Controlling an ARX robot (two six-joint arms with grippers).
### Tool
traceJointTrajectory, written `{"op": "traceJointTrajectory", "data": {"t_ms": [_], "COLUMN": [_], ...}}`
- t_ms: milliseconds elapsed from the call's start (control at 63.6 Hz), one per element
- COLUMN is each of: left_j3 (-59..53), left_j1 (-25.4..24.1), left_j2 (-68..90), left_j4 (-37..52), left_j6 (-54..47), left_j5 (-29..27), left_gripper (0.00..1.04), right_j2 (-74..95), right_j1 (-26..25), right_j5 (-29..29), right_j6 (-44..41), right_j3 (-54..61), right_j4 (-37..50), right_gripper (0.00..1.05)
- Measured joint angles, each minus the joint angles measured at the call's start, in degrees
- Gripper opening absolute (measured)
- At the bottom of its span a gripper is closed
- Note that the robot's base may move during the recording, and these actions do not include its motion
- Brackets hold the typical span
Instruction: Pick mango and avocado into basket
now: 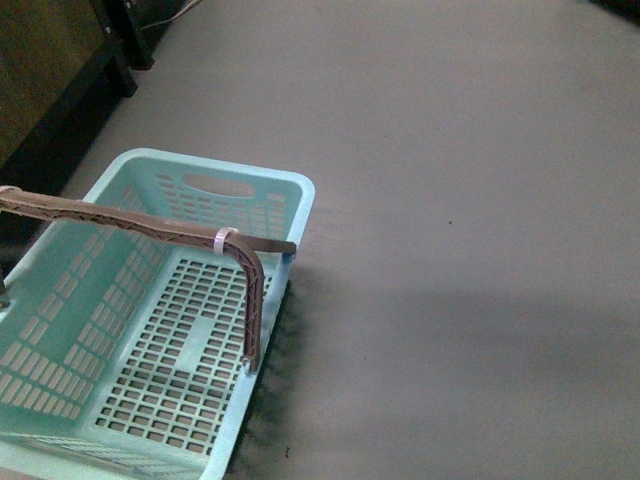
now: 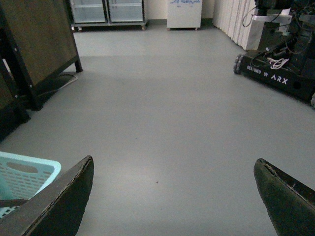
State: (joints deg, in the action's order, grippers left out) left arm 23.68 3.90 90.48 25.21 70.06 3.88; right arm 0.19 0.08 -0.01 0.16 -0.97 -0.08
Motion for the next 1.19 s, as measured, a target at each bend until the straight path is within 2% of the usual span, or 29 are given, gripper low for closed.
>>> {"op": "traceJointTrajectory", "data": {"t_ms": [220,425,833,1022,1195], "left_j3": [13.4,24.3,26.7,24.4,19.0], "left_j1": [6.8,8.4,7.7,7.3,7.2], "left_j2": [21.5,30.9,32.3,29.4,17.8], "left_j4": [3.7,2.3,-0.1,-1.2,-4.9], "left_j6": [9.7,12.2,14.6,14.2,15.4], "left_j5": [-5.2,-7.8,-7.4,-7.1,-6.4], "left_gripper": [0.96,0.96,0.32,0.30,0.29], "right_j2": [0.0,0.0,0.0,0.0,0.0], "right_j1": [0.0,0.0,0.0,0.0,0.0], "right_j5": [0.0,0.0,0.0,0.0,0.0], "right_j6": [0.0,0.0,0.0,0.0,0.0], "right_j3": [0.0,0.0,0.0,0.0,0.0], "right_j4": [0.0,0.0,0.0,0.0,0.0], "right_gripper": [0.96,0.96,0.96,0.96,0.96]}}
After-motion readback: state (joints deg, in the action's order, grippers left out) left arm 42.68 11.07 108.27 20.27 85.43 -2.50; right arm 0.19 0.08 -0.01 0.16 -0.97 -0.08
